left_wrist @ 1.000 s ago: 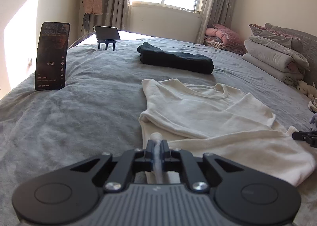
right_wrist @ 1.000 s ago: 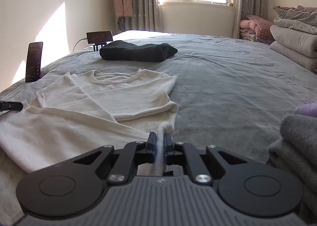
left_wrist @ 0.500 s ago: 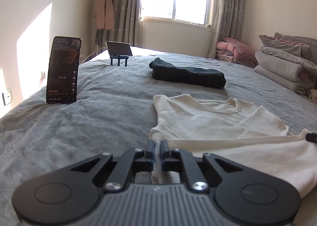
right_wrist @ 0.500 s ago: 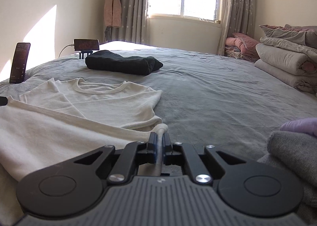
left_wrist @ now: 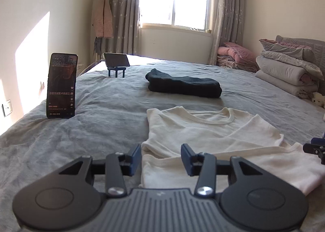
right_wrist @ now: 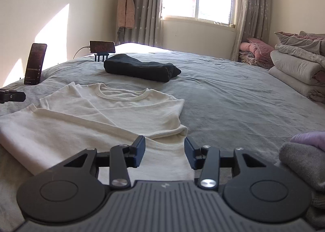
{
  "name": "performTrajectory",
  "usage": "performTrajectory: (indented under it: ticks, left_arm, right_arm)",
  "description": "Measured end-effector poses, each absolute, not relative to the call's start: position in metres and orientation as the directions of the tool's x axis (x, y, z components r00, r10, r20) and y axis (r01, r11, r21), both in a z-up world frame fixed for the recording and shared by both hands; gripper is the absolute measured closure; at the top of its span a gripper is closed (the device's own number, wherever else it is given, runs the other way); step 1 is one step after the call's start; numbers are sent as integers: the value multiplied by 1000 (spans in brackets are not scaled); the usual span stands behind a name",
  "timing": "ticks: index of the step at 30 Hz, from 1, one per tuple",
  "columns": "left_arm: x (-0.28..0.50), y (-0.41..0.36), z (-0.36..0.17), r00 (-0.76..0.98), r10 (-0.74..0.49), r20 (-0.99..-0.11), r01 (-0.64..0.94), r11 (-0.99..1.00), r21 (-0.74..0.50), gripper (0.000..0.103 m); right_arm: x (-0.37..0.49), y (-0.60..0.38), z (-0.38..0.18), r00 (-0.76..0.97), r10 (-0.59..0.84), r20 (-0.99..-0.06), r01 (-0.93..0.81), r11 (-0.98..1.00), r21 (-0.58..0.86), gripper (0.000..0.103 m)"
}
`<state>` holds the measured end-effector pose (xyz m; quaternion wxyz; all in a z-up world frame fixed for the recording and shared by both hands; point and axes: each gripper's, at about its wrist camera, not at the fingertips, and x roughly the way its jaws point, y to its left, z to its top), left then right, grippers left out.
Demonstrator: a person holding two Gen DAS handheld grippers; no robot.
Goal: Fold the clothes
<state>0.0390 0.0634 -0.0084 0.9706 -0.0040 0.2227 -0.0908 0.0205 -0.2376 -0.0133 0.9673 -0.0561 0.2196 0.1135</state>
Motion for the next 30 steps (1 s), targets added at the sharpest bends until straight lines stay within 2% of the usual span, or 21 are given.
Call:
performTrajectory:
  ticks: [5,9,12,15,23,27,30]
  left_arm:
    - [24,19,-15,821,-319,-473,377,926,30,57]
    - [20,2,-29,778,-339,-529,453,886,97,57]
    - [21,5,-38,754,-334,-565,467,878,105,56]
    - [21,20,-38,742,-342,-576,463,884,72,52]
    - [14,72,-33,708,-380,-595,473,881,-1,51]
    - [12,81,-25,710,-390,-587,463,886,-28,49]
    - [16,73,-22,734,-365,-573,443,897,-5,48]
  right_arm:
    - [1,-187,-16,818,330,-471,-409,910,-73,56]
    - [-5,-167,-26,787,354,-505,-467,877,-112,56]
    - [-3,-165,-35,771,343,-536,-476,870,-129,56]
    - [0,-182,-37,764,353,-540,-469,878,-90,54]
    - [-8,-247,-34,752,371,-545,-429,903,22,53]
    - [-10,-263,-27,769,352,-533,-386,921,51,51]
    - [-6,-263,-20,785,346,-513,-365,928,68,50]
